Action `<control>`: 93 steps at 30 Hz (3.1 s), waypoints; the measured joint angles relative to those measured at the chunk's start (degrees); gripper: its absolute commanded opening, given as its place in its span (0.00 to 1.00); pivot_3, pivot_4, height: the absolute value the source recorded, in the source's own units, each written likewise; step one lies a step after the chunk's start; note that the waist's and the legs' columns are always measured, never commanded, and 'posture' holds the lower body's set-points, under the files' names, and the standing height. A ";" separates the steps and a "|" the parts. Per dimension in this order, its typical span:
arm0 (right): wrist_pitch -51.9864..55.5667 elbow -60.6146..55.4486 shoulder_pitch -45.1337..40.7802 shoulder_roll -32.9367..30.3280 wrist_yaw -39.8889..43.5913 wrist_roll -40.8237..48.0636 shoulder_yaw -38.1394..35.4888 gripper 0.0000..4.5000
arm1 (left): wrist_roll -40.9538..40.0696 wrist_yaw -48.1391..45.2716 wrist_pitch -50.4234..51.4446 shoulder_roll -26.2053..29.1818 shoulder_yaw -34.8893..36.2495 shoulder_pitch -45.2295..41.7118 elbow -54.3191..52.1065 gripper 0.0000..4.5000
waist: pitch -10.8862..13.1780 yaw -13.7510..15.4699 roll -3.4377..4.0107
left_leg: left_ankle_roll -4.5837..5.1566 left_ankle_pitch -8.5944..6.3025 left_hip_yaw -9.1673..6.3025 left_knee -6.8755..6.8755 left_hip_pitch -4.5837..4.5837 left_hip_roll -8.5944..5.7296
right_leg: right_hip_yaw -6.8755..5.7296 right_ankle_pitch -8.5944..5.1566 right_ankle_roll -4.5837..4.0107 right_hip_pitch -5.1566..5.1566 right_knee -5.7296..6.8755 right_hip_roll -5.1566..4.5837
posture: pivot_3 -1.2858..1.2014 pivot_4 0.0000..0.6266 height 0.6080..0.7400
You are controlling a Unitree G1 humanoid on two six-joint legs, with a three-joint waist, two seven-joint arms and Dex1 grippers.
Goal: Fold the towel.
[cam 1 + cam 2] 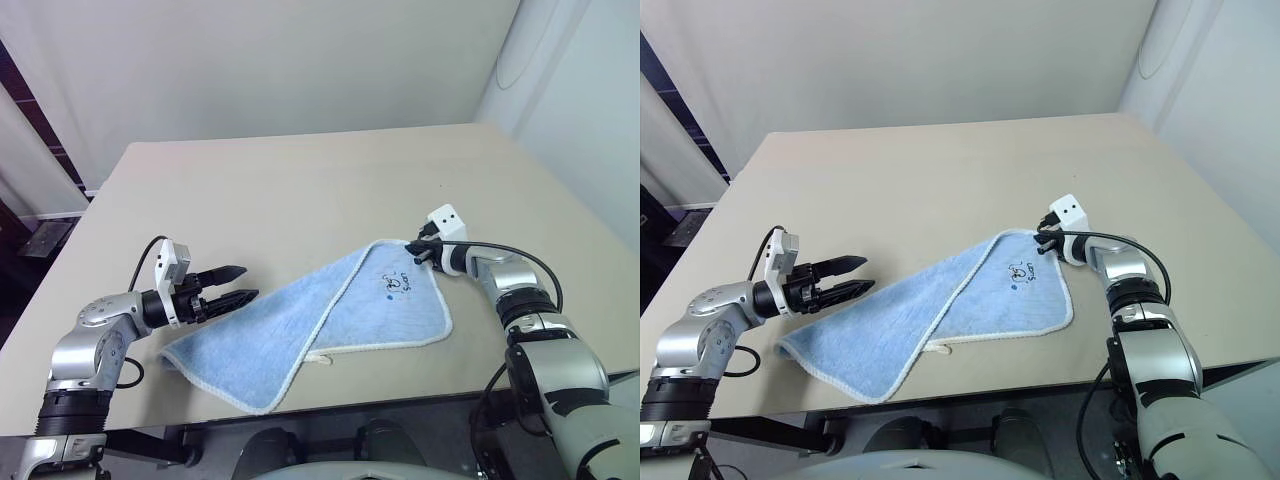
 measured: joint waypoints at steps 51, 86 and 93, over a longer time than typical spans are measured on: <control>0.74 4.93 -15.24 6.37 -37.63 5.63 -14.02 0.01 | 8.23 -10.96 4.04 -1.96 -23.63 -12.82 1.36 0.78 | 0.07 -0.16 0.01 | -0.24 0.42 0.19 -0.35 -0.04 0.39 | 0.15 0.14 0.14 -0.22 -0.04 0.69 | 0.52 0.00 1.00; 2.66 -0.18 -10.47 5.35 -37.72 3.70 -12.14 0.00 | 23.87 -18.82 -57.79 -20.20 -25.19 -23.54 52.25 0.91 | -0.53 3.12 0.90 | 0.23 0.14 0.33 -0.26 0.94 0.09 | 0.05 0.36 0.13 0.74 -0.47 0.03 | 0.52 0.00 1.00; 2.90 -0.69 -10.47 5.27 -38.14 4.09 -12.60 0.00 | 24.50 -21.37 -53.12 -19.13 -26.06 -20.71 45.18 0.46 | -0.52 2.96 0.89 | 0.33 0.09 0.33 -0.28 0.91 0.10 | 0.04 0.41 0.22 0.79 -0.66 0.03 | 0.52 0.00 1.00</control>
